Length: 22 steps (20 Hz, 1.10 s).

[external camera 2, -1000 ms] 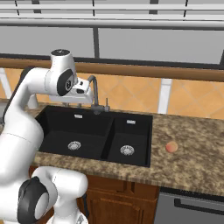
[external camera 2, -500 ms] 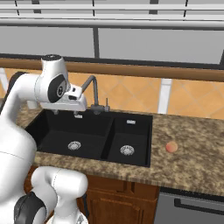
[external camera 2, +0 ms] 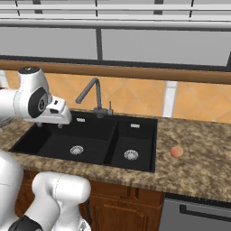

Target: Put the colander in the sink, put the peach in the colander, and turn on the sink faucet and pour water over the colander.

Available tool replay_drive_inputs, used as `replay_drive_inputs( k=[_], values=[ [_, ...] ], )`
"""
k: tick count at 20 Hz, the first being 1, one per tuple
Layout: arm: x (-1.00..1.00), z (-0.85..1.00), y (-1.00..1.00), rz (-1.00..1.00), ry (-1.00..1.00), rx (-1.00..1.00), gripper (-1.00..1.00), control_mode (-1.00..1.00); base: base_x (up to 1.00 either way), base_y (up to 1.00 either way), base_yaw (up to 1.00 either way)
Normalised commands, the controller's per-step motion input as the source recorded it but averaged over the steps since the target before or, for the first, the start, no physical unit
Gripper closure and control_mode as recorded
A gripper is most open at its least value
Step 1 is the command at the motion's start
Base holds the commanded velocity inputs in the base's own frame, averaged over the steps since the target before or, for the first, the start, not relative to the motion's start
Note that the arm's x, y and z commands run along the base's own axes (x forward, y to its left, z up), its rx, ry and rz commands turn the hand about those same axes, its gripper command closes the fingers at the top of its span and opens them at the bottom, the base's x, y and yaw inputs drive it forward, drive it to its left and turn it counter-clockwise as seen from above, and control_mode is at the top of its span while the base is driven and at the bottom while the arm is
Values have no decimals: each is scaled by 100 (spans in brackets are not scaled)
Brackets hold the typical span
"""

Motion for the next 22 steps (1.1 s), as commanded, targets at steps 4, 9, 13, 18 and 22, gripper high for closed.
replay_drive_inputs(
  k=[4,9,13,18,22],
  values=[
    [-6,-12,51,0,3,0,-100,-100,0,0,0],
    [-3,-12,45,0,4,4,-100,-100,0,0,0],
    [-9,-7,27,0,1,15,-100,-100,0,0,0],
    [-3,-9,29,1,4,15,-100,-100,0,0,0],
    [7,0,53,0,0,10,-100,-100,0,0,0]
  ],
)
